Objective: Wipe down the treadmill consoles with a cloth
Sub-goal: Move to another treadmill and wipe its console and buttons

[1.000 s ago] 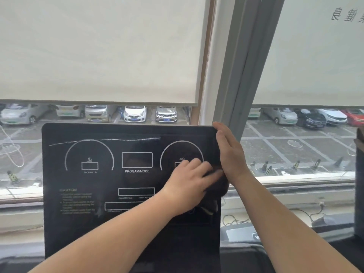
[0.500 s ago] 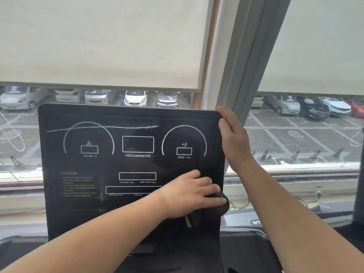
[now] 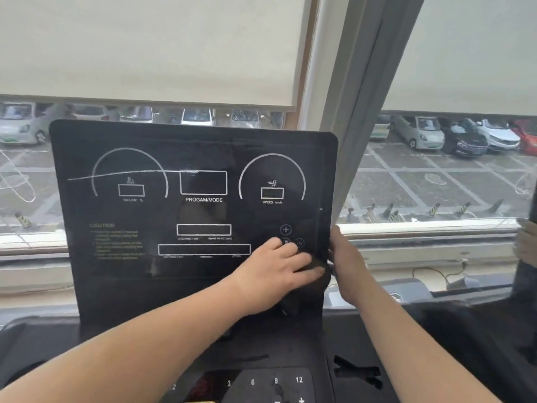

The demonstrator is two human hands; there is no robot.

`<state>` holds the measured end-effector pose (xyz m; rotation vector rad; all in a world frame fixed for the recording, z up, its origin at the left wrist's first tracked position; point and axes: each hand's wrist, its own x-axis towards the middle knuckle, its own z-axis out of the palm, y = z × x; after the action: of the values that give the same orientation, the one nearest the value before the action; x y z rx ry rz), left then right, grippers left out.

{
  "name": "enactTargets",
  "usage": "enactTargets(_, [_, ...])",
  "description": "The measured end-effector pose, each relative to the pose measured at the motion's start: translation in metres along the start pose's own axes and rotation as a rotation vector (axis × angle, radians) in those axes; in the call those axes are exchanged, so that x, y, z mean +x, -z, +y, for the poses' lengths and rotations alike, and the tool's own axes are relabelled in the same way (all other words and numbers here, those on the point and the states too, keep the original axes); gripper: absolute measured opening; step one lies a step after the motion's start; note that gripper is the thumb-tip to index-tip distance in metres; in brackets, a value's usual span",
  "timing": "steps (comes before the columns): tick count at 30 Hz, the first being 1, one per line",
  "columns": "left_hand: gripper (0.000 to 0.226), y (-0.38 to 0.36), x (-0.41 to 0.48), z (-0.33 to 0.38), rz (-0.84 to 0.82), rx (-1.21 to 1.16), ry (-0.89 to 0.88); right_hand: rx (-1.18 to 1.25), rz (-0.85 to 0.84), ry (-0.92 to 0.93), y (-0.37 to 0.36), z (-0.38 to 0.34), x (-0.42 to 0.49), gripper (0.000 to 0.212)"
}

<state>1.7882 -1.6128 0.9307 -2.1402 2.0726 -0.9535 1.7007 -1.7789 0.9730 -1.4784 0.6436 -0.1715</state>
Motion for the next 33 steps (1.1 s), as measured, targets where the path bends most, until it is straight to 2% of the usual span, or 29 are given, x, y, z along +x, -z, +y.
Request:
enactTargets(3, [0.046, 0.01, 0.0, -0.019, 0.051, 0.055, -0.058, 0.059, -0.014, 0.044, 0.0, 0.013, -0.001, 0.035])
enactTargets(5, [0.045, 0.02, 0.005, -0.04, 0.17, 0.113, 0.102, 0.068, 0.005, 0.058, -0.001, 0.019, 0.002, 0.036])
enactTargets(7, [0.052, 0.027, 0.011, -0.052, 0.272, 0.146, 0.353, 0.028, 0.011, 0.078, -0.002, 0.024, 0.004, 0.036])
enactTargets(10, [0.057, 0.02, 0.018, -0.031, 0.29, 0.085, 0.576, 0.003, 0.021, 0.074, -0.002, 0.03, 0.009, 0.033])
enactTargets(12, [0.057, 0.006, 0.015, -0.002, 0.274, 0.018, 0.54, 0.034, 0.047, 0.081, -0.003, 0.029, 0.01, 0.03])
enactTargets(15, [0.054, -0.012, 0.001, 0.032, 0.146, -0.038, 0.32, 0.052, 0.036, 0.088, -0.002, 0.032, 0.013, 0.031])
enactTargets(17, [0.053, -0.012, -0.003, 0.031, 0.039, -0.048, 0.171, 0.051, 0.027, 0.091, -0.001, 0.033, 0.014, 0.033])
enactTargets(19, [0.051, -0.005, 0.002, 0.015, 0.012, -0.04, 0.095, 0.053, 0.011, 0.094, 0.0, 0.034, 0.015, 0.034])
enactTargets(22, [0.049, 0.013, 0.017, -0.018, 0.105, -0.007, 0.181, 0.06, 0.009, 0.098, 0.001, 0.033, 0.015, 0.033])
enactTargets(25, [0.05, 0.028, 0.03, -0.046, 0.235, 0.036, 0.406, 0.032, -0.009, 0.124, 0.002, 0.032, 0.013, 0.033])
enactTargets(28, [0.055, 0.029, 0.033, -0.042, 0.272, 0.003, 0.599, -0.047, 0.028, 0.165, -0.001, 0.036, 0.012, 0.035])
enactTargets(30, [0.059, 0.021, 0.026, -0.023, 0.262, -0.046, 0.622, -0.114, 0.088, 0.207, -0.007, 0.042, 0.013, 0.038])
enactTargets(33, [0.063, 0.004, 0.004, 0.012, 0.186, -0.076, 0.558, -0.128, 0.154, 0.197, -0.012, 0.046, 0.012, 0.042])
